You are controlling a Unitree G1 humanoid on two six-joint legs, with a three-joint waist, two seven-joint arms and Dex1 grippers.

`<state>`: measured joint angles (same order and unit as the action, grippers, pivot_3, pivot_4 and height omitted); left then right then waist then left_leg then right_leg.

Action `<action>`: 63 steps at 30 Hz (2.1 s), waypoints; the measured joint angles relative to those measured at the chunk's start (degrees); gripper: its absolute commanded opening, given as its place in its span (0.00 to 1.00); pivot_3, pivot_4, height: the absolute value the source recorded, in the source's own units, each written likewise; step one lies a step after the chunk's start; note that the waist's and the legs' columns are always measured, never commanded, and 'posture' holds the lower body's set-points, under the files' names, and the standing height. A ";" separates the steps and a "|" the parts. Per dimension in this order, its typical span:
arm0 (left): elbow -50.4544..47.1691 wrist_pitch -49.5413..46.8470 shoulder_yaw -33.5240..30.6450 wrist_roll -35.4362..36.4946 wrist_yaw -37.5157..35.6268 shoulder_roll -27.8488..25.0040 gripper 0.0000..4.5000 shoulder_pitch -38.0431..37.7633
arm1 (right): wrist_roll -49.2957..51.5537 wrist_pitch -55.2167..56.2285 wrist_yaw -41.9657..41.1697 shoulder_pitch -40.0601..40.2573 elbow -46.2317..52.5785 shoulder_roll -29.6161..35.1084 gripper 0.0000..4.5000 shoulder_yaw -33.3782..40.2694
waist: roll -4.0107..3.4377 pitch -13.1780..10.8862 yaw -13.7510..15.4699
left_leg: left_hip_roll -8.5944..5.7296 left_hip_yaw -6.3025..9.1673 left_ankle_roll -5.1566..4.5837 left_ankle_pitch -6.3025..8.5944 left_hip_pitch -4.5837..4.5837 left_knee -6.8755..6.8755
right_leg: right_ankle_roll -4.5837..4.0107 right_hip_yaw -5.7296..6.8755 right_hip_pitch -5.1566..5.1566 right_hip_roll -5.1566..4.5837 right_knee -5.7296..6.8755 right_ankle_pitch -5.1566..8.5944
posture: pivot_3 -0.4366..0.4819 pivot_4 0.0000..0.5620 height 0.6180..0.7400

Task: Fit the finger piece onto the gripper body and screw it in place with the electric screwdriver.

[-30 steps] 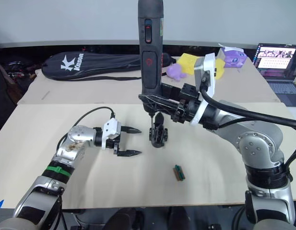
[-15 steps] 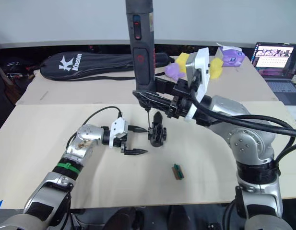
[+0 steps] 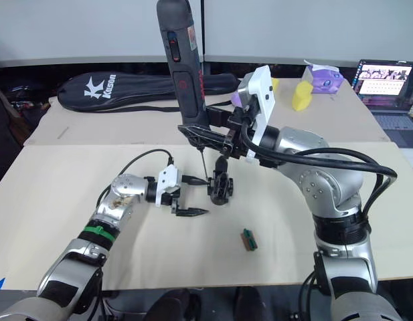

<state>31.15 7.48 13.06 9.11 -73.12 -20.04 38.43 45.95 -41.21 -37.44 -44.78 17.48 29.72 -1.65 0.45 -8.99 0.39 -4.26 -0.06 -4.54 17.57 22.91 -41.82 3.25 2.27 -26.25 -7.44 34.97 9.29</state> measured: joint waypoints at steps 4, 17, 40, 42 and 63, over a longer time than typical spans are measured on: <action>1.50 0.30 0.00 -0.18 0.45 0.30 1.00 0.57 | -0.54 -0.78 -1.32 -0.06 -0.56 0.00 0.42 -0.24 | 0.00 0.00 -0.09 | 0.00 0.00 0.01 0.00 0.00 -0.01 | 0.00 0.00 0.00 0.00 0.00 0.00 | 0.48 0.27 0.86; 5.71 2.37 -0.44 -1.19 0.64 1.72 1.00 3.47 | -3.11 -2.84 -2.72 -0.09 -2.26 -0.01 0.42 -1.01 | 0.00 0.00 -0.15 | 0.00 0.00 0.02 -0.01 0.01 -0.02 | 0.00 0.01 -0.01 0.00 0.01 0.00 | 0.48 0.27 0.86; 5.85 2.64 -0.48 -2.13 0.54 2.28 1.00 3.60 | -4.22 -3.22 -3.86 -0.08 -2.28 0.11 0.42 -1.54 | 0.00 0.00 -0.22 | 0.00 0.01 0.02 -0.01 0.01 -0.02 | 0.00 0.00 -0.01 0.00 0.01 0.00 | 0.48 0.27 0.86; 5.85 2.64 -0.48 -2.13 0.53 2.29 1.00 3.60 | -4.22 -3.22 -3.91 -0.08 -2.28 0.11 0.42 -1.54 | 0.00 0.00 -0.22 | 0.00 0.01 0.02 -0.01 0.01 -0.02 | 0.00 0.00 -0.01 0.00 0.01 0.00 | 0.48 0.27 0.86; 5.87 2.74 -0.48 -2.16 0.51 2.56 1.00 3.64 | -4.14 -5.21 -3.86 -0.10 -1.74 0.24 0.42 -1.26 | 0.00 0.00 -0.23 | 0.00 0.01 0.03 -0.02 0.01 -0.02 | 0.00 0.00 -0.01 0.00 0.02 -0.01 | 0.48 0.27 0.86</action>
<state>37.01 10.22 12.58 6.95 -72.61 -17.48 42.07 41.81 -46.42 -41.29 -44.88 15.74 29.96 -2.92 0.45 -8.99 0.16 -4.27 -0.05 -4.51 17.55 22.92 -41.84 3.25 2.27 -26.27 -7.44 34.99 9.28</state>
